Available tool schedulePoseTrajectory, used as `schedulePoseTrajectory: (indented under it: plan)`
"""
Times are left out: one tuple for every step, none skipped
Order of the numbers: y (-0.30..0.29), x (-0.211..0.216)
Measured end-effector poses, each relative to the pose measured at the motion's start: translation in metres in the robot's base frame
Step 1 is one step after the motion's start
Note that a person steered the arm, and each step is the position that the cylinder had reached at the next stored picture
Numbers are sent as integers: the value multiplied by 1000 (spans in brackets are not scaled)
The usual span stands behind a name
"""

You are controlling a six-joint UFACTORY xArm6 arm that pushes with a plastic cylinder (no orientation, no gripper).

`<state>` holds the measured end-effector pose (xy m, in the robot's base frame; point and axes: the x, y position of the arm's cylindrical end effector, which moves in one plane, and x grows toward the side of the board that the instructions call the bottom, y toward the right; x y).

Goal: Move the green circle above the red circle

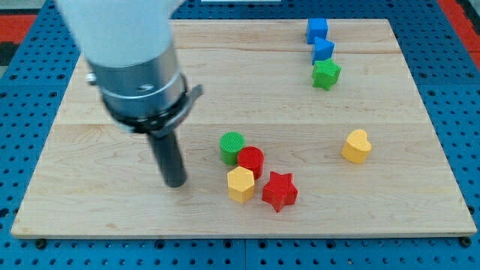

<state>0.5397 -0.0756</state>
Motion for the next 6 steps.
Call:
schedulePoseTrajectory:
  plan:
    - [59,-22]
    - [64,-52]
    - [64,-68]
    - [95,-69]
    - [94,-69]
    - [47,-69]
